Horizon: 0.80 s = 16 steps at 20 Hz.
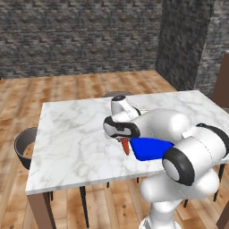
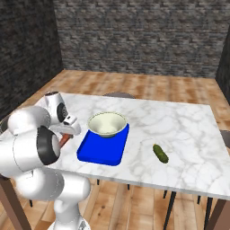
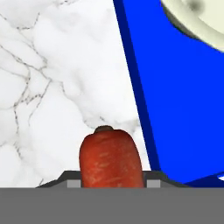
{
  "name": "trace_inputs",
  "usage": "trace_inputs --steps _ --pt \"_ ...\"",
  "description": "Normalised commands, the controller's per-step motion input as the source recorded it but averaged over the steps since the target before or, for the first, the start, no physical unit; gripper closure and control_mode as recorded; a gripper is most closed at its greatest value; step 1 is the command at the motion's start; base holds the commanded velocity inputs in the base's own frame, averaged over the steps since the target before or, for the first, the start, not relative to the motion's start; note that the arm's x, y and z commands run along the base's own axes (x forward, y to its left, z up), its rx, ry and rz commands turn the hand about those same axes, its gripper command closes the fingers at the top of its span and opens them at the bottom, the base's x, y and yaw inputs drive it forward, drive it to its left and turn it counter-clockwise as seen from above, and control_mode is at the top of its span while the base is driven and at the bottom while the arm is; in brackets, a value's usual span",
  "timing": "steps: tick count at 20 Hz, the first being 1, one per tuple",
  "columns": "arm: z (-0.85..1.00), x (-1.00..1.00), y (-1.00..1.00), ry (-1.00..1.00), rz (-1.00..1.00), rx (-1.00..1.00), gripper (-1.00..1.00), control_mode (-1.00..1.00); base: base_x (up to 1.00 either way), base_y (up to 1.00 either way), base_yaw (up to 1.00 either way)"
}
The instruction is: Place the two vegetables and bowl onto the tray for setting up a vegetable dip station.
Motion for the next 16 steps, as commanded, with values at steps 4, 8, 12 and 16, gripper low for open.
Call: trace_inputs --steps 4,8,12,16 --pt "0.01 -0.49 -0.38 -0.01 -0.13 0.06 1.00 -1.00 0.00 0.00 0.00" --pt "0.01 -0.49 -0.34 0.00 -0.20 0.03 1.00 -1.00 0.00 0.00 0.00" --pt "0.00 -0.38 -0.37 0.00 -0.24 0.02 1.00 -1.00 0.00 0.00 0.00" --pt "0.00 -0.08 -0.43 0.00 -0.31 0.02 1.00 -1.00 0.00 0.00 0.00"
